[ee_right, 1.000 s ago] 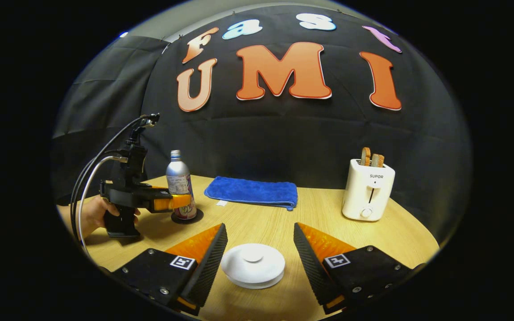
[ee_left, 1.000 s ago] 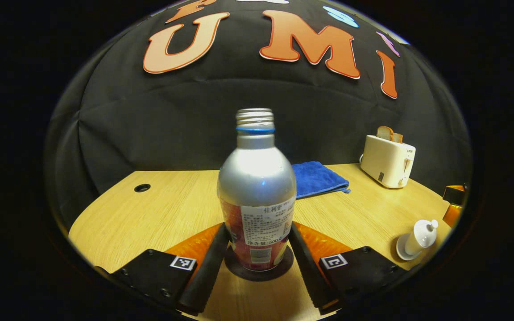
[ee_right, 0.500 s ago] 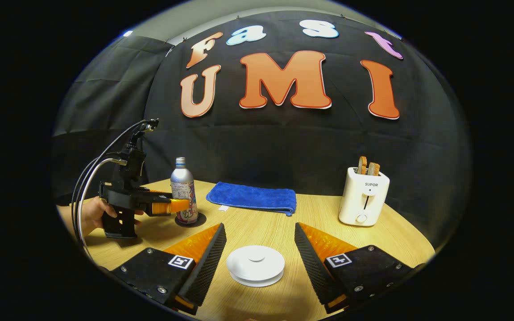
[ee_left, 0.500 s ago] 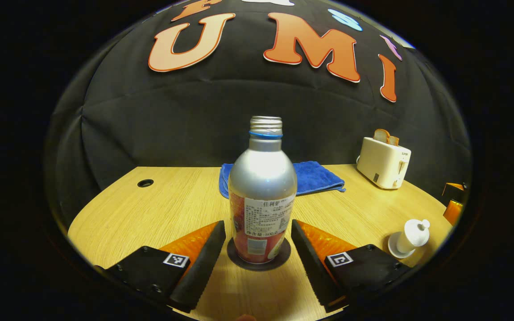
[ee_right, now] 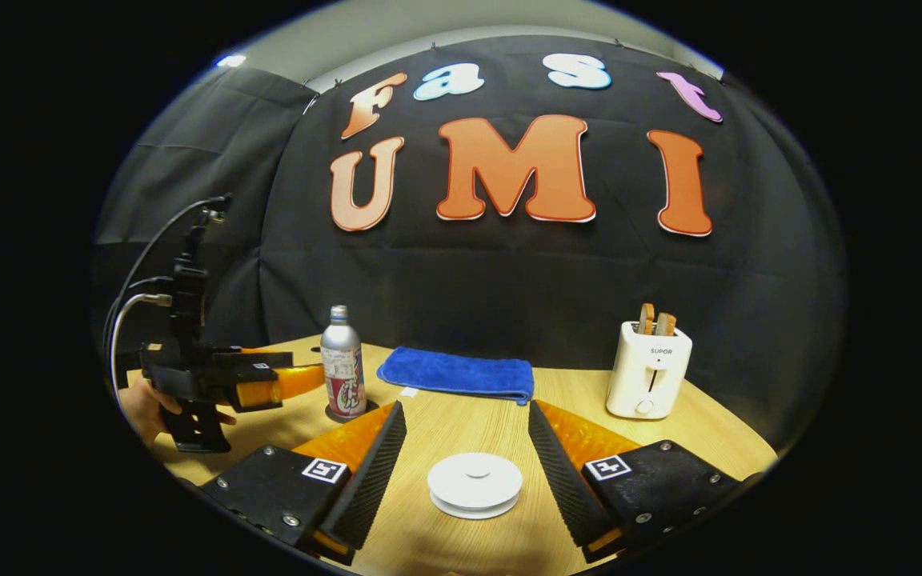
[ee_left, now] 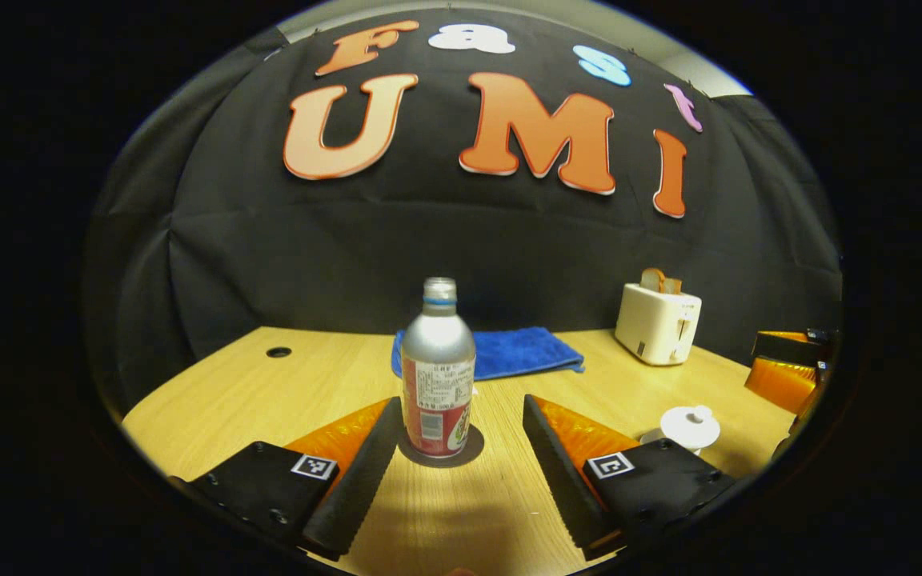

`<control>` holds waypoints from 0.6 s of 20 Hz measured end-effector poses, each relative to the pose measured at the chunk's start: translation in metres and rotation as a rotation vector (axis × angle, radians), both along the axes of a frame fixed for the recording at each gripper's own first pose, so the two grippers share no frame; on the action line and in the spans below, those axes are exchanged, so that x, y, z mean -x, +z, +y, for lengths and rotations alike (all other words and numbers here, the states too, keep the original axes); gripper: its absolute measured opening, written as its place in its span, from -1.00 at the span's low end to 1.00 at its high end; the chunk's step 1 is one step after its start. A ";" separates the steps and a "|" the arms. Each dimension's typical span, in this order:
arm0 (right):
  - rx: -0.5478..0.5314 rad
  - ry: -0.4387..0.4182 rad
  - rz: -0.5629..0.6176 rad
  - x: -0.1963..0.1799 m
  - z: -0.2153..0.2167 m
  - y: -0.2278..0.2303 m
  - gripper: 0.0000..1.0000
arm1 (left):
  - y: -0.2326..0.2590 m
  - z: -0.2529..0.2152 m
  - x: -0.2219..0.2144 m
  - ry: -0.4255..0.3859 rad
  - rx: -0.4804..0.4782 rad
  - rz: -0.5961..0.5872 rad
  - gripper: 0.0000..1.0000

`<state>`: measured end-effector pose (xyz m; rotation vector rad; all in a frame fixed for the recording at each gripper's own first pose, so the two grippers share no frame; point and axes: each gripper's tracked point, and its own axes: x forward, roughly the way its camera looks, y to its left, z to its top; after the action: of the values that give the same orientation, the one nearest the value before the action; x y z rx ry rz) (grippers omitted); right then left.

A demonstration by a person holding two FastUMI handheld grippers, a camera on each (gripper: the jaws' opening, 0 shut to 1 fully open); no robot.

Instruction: Open the teacup lid with one hand, grasp the water bottle and pour water into the teacup with the other hand; after pouring, place the water bottle on the coaster and then close the teacup lid.

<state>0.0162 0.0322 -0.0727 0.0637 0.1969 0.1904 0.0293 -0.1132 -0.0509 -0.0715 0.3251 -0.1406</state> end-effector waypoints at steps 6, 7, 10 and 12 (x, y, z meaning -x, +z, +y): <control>-0.013 -0.087 -0.074 0.004 -0.010 0.026 0.85 | 0.075 0.020 0.031 0.094 -0.001 -0.189 0.94; -0.004 -0.095 -0.091 0.006 -0.010 0.030 0.85 | 0.082 0.022 0.037 0.103 -0.007 -0.210 0.93; 0.008 -0.094 -0.149 0.011 -0.005 0.045 0.85 | 0.102 0.024 0.047 0.113 0.000 -0.290 0.94; 0.005 -0.092 -0.165 0.013 -0.001 0.048 0.85 | 0.099 0.027 0.056 0.128 0.003 -0.292 0.94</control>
<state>0.0036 0.0310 -0.0251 0.0522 0.0303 0.1027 -0.0263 -0.0864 0.0481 -0.0738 0.0280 -0.0240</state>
